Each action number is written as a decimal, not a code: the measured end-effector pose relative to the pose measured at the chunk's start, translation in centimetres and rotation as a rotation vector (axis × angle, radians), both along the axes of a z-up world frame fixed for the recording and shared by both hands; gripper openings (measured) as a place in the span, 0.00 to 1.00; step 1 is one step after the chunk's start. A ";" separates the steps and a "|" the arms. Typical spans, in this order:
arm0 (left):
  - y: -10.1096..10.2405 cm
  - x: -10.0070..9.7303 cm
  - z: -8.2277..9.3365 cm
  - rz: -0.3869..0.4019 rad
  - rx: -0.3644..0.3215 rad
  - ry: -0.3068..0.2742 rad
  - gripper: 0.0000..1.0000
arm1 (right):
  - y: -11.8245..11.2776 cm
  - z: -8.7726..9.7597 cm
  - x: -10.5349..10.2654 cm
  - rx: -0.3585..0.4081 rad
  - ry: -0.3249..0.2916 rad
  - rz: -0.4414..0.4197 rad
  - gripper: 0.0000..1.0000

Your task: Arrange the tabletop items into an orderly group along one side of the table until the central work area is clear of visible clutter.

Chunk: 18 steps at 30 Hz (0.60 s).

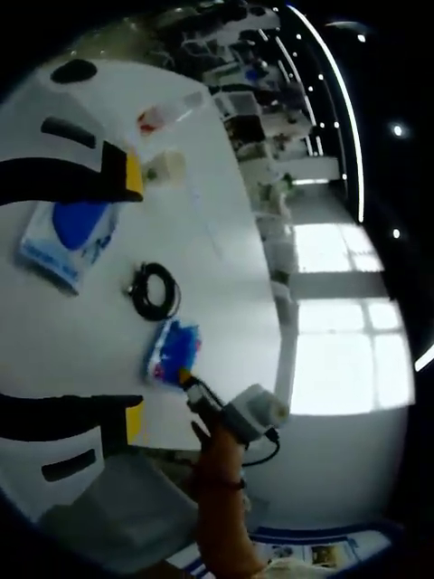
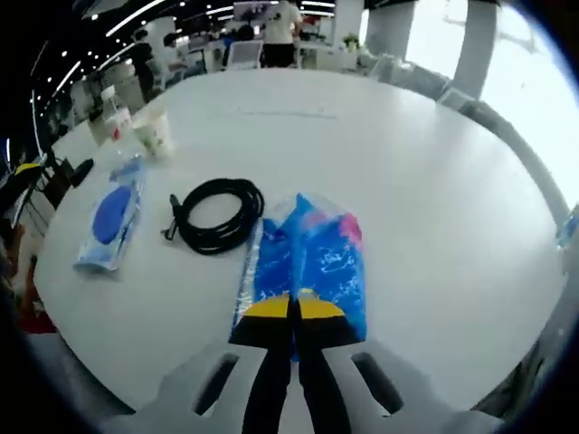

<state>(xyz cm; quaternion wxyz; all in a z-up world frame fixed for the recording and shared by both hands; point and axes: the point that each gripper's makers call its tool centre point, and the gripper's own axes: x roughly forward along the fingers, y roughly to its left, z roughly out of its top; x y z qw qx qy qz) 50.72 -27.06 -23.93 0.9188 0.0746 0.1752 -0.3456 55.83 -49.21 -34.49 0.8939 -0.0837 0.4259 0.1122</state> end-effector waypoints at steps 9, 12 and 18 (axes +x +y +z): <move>-1.0 0.0 -0.1 -0.022 -0.018 0.013 0.83 | 4.1 1.5 -2.1 0.095 0.017 0.225 0.01; -1.2 -0.1 -0.2 -0.026 -0.019 0.019 0.83 | 4.5 1.7 -2.6 0.084 0.016 0.245 0.01; -1.4 -0.1 -0.8 -0.035 0.007 0.033 0.82 | 6.5 2.9 -4.0 0.115 0.004 0.339 0.01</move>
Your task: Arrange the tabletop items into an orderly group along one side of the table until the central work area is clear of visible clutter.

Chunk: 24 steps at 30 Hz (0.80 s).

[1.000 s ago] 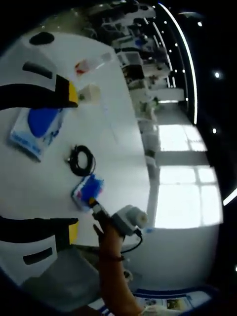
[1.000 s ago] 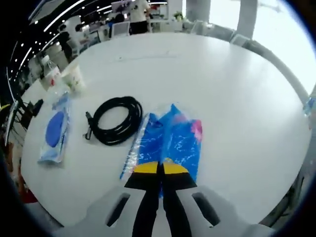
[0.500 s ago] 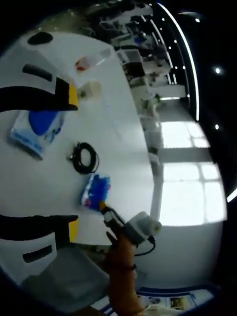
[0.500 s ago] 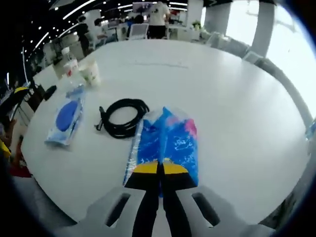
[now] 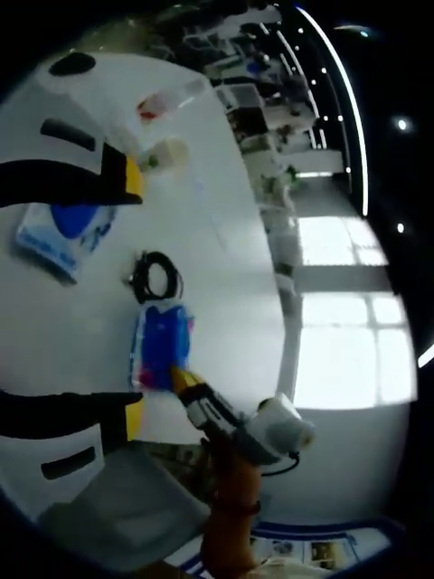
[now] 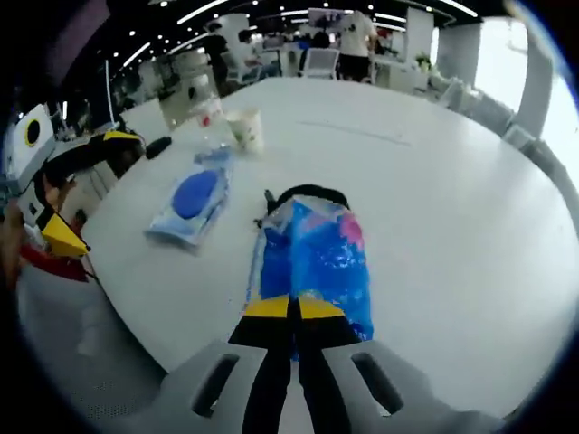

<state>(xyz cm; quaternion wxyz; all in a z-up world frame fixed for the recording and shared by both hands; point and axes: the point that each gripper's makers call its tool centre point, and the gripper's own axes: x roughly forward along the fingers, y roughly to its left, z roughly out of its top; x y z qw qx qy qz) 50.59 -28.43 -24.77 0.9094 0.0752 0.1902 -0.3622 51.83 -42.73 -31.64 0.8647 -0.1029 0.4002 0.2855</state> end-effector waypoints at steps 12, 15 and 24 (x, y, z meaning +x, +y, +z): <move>0.8 0.1 -2.0 -0.008 0.017 0.059 0.72 | 5.0 1.1 -3.7 0.034 0.005 0.204 0.01; 1.0 0.1 -2.5 -0.006 0.015 0.074 0.70 | 6.0 1.5 -4.5 0.055 0.014 0.237 0.01; 1.7 0.3 -3.8 0.005 0.038 0.106 0.65 | 8.7 2.8 -6.2 0.111 0.007 0.358 0.01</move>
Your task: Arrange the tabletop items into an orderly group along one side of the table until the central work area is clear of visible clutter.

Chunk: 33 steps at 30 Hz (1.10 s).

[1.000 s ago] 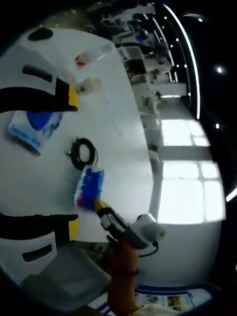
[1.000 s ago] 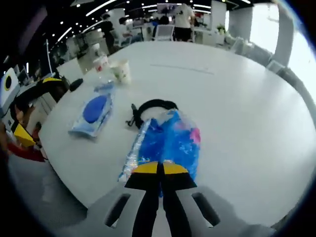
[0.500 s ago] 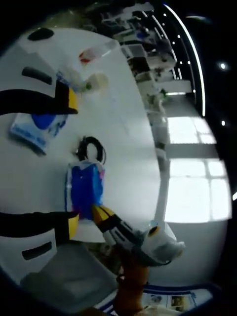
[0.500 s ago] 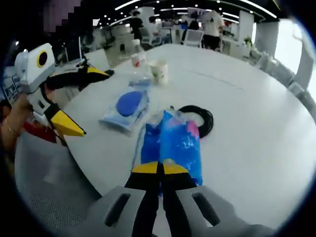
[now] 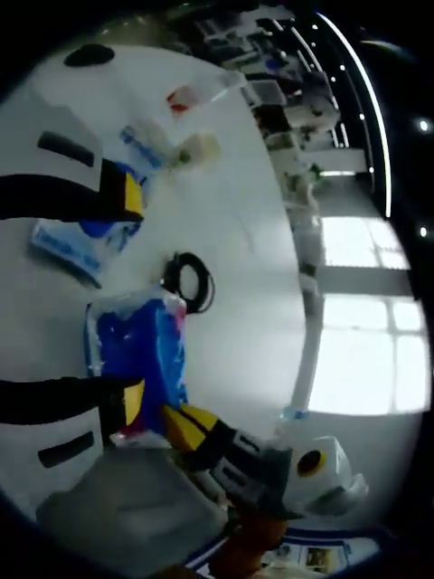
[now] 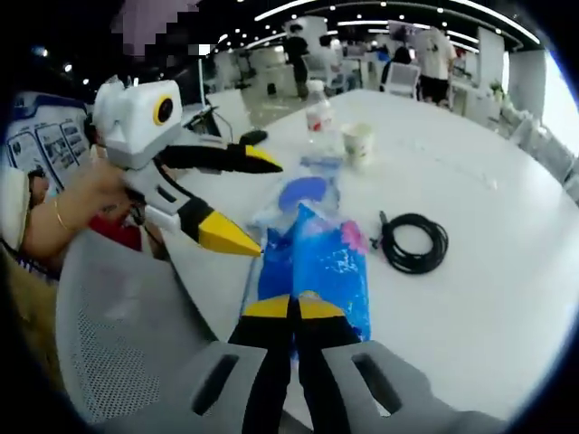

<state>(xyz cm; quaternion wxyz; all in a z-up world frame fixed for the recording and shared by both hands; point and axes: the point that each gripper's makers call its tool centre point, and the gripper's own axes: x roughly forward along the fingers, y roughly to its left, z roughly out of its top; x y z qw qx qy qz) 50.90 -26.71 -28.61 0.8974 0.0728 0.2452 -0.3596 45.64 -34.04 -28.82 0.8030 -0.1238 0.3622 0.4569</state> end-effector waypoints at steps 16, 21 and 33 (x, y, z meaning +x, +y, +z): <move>-0.1 -0.8 -2.0 -0.036 0.019 0.086 0.29 | 1.2 0.4 -0.4 0.000 -0.066 0.136 0.01; 0.2 -0.9 -2.4 -0.007 0.002 0.140 0.17 | 1.3 0.2 0.0 -0.001 -0.067 0.129 0.01; 0.9 -1.2 -4.0 0.060 0.033 0.222 0.02 | 1.2 -1.0 2.1 -0.050 -0.090 0.065 0.01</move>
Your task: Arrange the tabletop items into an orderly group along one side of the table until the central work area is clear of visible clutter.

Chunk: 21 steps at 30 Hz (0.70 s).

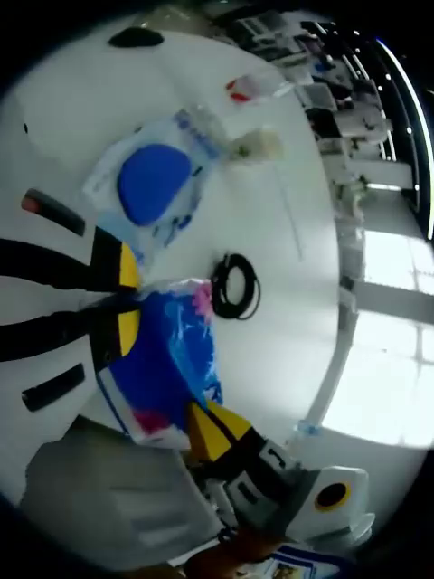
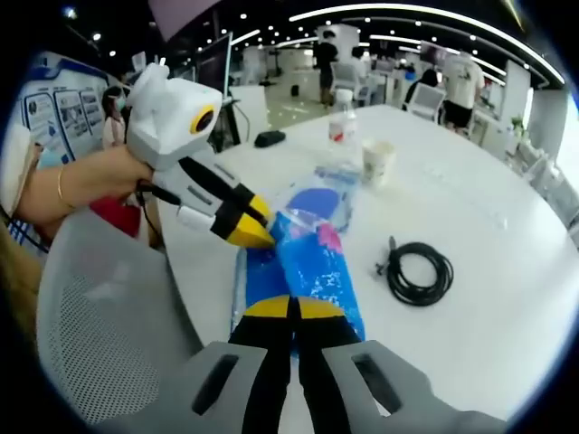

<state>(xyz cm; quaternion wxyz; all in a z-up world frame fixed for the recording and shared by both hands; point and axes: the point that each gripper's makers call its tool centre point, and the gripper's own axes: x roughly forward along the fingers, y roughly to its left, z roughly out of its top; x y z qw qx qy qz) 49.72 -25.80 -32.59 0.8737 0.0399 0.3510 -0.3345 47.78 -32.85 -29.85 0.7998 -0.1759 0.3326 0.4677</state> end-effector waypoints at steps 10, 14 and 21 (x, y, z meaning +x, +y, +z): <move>1.2 0.6 -0.4 0.201 -0.062 0.078 0.00 | 0.6 -0.9 1.1 0.022 0.031 -0.080 0.01; 1.8 1.0 0.0 0.253 -0.079 0.071 0.00 | 0.9 -1.0 1.8 0.092 0.071 -0.179 0.01; 2.9 1.3 -0.1 0.367 -0.097 0.095 0.00 | 0.4 -0.5 2.6 0.153 0.087 -0.304 0.31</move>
